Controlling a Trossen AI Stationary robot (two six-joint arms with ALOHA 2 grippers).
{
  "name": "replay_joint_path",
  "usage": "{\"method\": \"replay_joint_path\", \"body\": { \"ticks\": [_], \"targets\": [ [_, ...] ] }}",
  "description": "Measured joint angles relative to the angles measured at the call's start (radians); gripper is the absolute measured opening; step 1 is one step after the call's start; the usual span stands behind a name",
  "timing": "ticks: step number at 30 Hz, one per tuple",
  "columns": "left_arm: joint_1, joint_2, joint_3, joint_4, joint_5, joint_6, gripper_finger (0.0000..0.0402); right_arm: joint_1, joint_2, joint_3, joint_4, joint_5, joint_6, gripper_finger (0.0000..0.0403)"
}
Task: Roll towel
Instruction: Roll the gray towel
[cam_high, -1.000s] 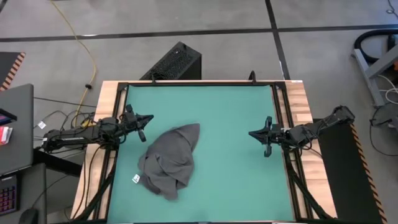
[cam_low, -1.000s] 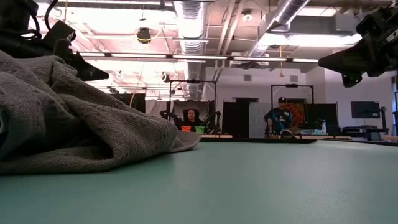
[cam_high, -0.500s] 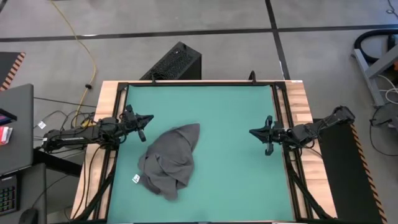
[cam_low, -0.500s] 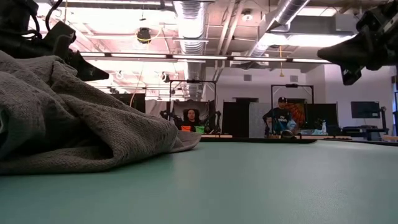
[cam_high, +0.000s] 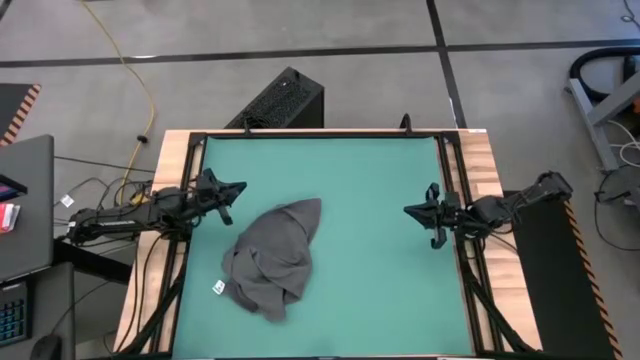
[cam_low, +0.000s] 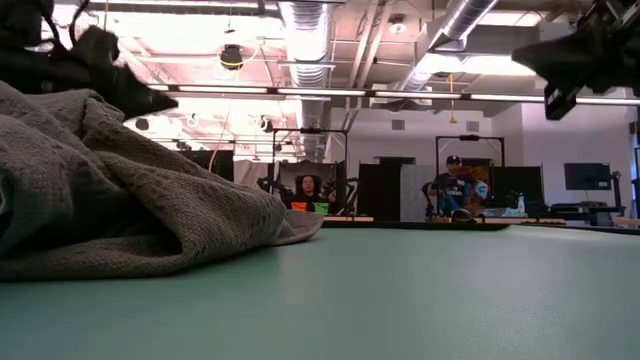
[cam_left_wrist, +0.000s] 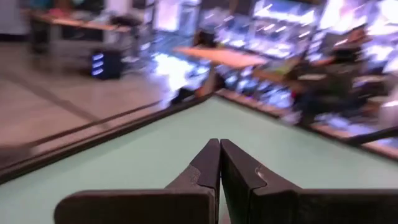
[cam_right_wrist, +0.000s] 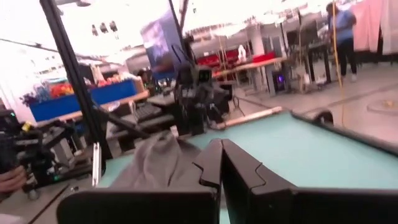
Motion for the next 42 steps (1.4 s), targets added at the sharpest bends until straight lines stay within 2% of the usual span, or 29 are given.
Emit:
{"method": "replay_joint_path", "body": {
  "ticks": [6,10,15,26,33,37,42],
  "targets": [
    [0.0,-0.001,0.001,0.157,0.155,-0.105,0.0,0.0,0.039,0.083,0.044,-0.001,-0.185,0.0031],
    [0.0,0.0,0.001,0.155,0.136,-0.163,0.0,-0.002,0.119,0.171,0.047,-0.001,-0.274,0.0041],
    [0.0,0.0,0.001,0.172,0.115,-0.234,0.0,0.001,0.284,0.291,0.017,-0.004,-0.31,0.0052],
    [0.0,0.0,0.001,0.171,0.106,-0.261,0.0,0.001,0.772,0.602,-0.109,-0.107,-0.369,0.0053],
    [0.0,0.0,0.002,0.155,0.091,-0.28,0.0,-0.021,0.993,0.709,-0.139,-0.107,-0.378,0.0053],
    [0.0,0.0,0.002,0.1,0.086,-0.211,0.0,-0.023,1.088,0.741,-0.14,-0.106,-0.371,0.0053],
    [0.0,0.0,0.002,0.054,0.098,-0.197,0.0,-0.022,1.193,0.775,-0.144,-0.11,-0.321,0.0053]
  ]
}}
